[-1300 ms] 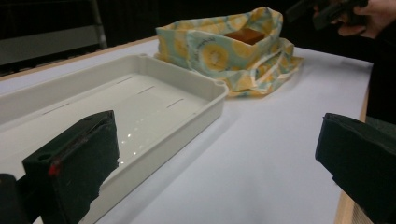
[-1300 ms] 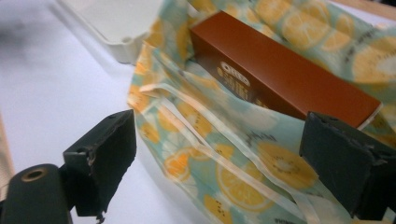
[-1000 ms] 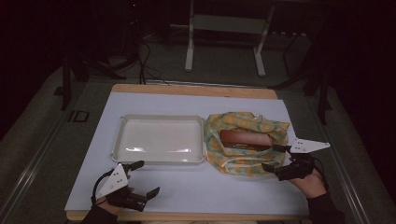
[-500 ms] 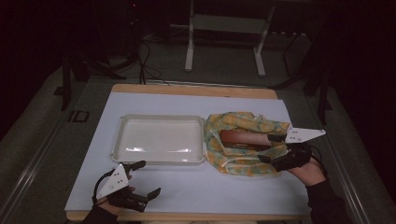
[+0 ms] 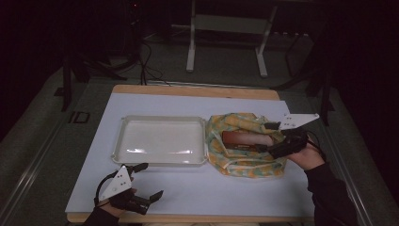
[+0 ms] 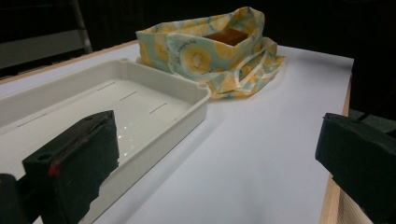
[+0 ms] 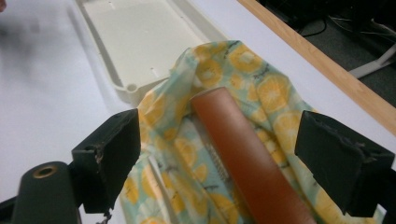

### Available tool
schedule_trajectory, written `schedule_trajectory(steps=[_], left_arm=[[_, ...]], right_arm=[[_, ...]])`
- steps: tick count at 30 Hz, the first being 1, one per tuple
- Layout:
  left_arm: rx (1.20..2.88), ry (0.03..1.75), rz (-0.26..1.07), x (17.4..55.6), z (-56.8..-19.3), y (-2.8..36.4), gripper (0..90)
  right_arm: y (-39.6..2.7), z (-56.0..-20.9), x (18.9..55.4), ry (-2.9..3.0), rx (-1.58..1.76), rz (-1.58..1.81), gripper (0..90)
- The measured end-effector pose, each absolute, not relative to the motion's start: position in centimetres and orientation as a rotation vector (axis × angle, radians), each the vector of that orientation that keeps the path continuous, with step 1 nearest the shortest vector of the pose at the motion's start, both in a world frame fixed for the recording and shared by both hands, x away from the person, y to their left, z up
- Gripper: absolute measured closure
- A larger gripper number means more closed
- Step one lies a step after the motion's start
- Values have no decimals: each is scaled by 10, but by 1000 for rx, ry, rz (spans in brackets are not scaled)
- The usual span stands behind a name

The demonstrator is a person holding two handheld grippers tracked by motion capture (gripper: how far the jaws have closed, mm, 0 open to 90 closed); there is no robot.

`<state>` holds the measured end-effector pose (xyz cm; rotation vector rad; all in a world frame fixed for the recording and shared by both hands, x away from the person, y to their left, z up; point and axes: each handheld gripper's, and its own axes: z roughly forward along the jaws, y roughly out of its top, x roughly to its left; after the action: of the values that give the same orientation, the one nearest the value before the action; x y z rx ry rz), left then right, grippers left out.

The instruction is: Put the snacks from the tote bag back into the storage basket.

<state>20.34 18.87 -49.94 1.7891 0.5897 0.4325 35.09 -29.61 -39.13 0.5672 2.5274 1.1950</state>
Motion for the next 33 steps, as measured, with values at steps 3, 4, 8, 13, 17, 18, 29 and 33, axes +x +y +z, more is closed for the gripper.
schedule_trajectory(steps=[3, 4, 8, 13, 17, 18, 29, 33], left_arm=[[1794, 590, 432, 203, -500, 188, 0], [1797, 589, 430, 203, -500, 188, 0], [1800, 586, 434, 203, -500, 188, 0], [1803, 587, 435, 204, -500, 187, 0], [1807, 586, 436, 204, -501, 187, 0], [1807, 585, 436, 204, -501, 187, 0], [1810, 581, 430, 205, -501, 187, 0], [1814, 578, 426, 205, -501, 187, 0]], right_arm=[[-292, -389, 357, 2532, 559, 1172, 150], [-291, -389, 358, 2531, 548, 1164, 154], [-286, -389, 366, 2555, 520, 1138, 165], [-281, -389, 377, 2594, 487, 1092, 209], [-275, -391, 383, 2617, 441, 1046, 229], [-271, -394, 386, 2643, 408, 1001, 257], [-252, -412, 404, 2739, 351, 839, 321], [-247, -418, 410, 2773, 359, 770, 321]])
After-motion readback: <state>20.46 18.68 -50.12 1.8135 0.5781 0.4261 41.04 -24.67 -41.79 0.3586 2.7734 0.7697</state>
